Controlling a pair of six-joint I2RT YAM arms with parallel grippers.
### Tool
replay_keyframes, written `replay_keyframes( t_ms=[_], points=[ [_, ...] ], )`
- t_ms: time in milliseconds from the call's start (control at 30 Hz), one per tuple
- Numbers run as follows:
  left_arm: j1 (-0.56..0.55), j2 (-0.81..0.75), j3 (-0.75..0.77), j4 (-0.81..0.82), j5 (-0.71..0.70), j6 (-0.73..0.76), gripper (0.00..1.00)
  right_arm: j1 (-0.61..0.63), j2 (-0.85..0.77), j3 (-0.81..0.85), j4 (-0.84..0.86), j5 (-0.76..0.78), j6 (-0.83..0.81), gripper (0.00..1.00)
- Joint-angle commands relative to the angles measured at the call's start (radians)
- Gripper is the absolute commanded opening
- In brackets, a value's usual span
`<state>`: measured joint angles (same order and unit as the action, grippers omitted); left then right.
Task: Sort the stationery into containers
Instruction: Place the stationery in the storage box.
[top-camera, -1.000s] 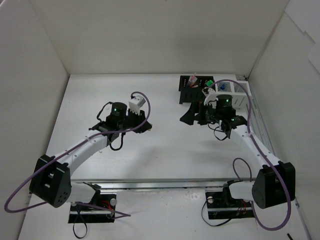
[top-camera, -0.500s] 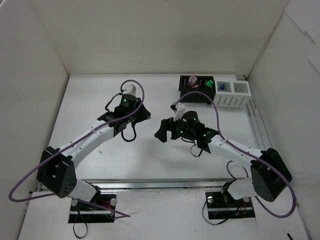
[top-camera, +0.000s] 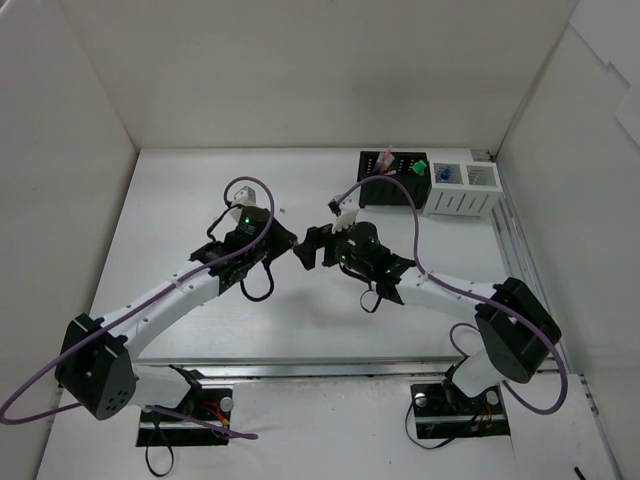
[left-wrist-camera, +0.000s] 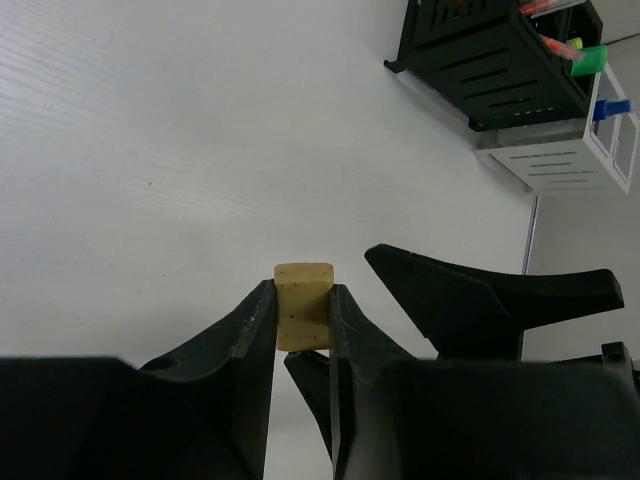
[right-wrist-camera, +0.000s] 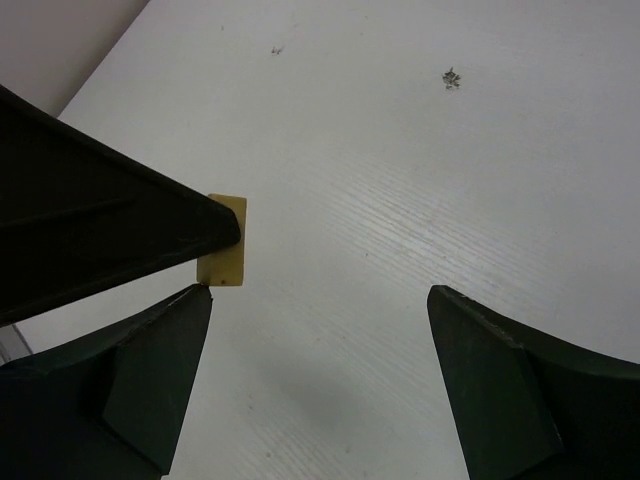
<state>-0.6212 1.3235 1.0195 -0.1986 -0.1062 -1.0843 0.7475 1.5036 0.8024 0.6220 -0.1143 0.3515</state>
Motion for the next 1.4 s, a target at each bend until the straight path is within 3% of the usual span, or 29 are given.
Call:
replay_keyframes(
  t_ms=[0, 300, 467, 767, 867, 900, 967, 1000, 1033, 1100, 1133, 1200, 1233, 1333, 1367],
  points=[
    [-0.006, -0.052, -0.015, 0.079, -0.020, -0.061, 0.00, 0.016, -0.010, 0.046, 0.185, 0.041, 0.021, 0.86],
    [-0.006, -0.076, -0.036, 0.097, -0.012, -0.081, 0.00, 0.019, 0.053, 0.096, 0.231, -0.068, 0.024, 0.76],
    [-0.006, -0.096, -0.056, 0.113, -0.020, -0.071, 0.00, 0.024, 0.053, 0.093, 0.261, -0.071, 0.014, 0.43],
    [-0.006, -0.079, -0.068, 0.137, 0.040, -0.054, 0.00, 0.029, 0.046, 0.110, 0.291, -0.097, -0.019, 0.24],
    [-0.006, -0.073, -0.070, 0.151, 0.056, -0.043, 0.00, 0.027, 0.041, 0.106, 0.294, -0.091, -0.025, 0.12],
    [-0.006, -0.072, -0.067, 0.153, 0.062, -0.037, 0.00, 0.029, 0.040, 0.104, 0.294, -0.090, -0.025, 0.01],
    [-0.006, -0.066, -0.059, 0.145, 0.063, -0.029, 0.02, 0.030, 0.032, 0.097, 0.294, -0.078, -0.028, 0.00],
    [-0.006, -0.063, -0.049, 0.140, 0.068, -0.013, 0.09, 0.030, 0.029, 0.092, 0.294, -0.071, -0.029, 0.00],
    [-0.006, -0.061, -0.044, 0.133, 0.069, -0.003, 0.24, 0.029, 0.026, 0.087, 0.292, -0.061, -0.034, 0.00],
    [-0.006, -0.061, -0.038, 0.130, 0.066, 0.018, 0.37, 0.029, 0.014, 0.072, 0.291, -0.030, -0.043, 0.00],
    [-0.006, -0.064, -0.038, 0.128, 0.063, 0.024, 0.53, 0.027, 0.001, 0.067, 0.291, -0.022, -0.057, 0.00],
    [-0.006, -0.069, -0.036, 0.123, 0.054, 0.032, 0.71, 0.018, -0.006, 0.049, 0.289, -0.012, -0.063, 0.00],
    [0.003, -0.075, -0.038, 0.120, 0.054, 0.038, 0.86, 0.015, -0.009, 0.043, 0.289, -0.012, -0.057, 0.00],
    [0.052, -0.096, -0.041, 0.111, 0.056, 0.061, 0.99, -0.049, -0.014, 0.005, 0.282, -0.019, -0.022, 0.00],
    [0.067, -0.102, -0.039, 0.105, 0.054, 0.072, 0.99, -0.065, -0.017, 0.000, 0.272, -0.019, -0.020, 0.00]
  ],
)
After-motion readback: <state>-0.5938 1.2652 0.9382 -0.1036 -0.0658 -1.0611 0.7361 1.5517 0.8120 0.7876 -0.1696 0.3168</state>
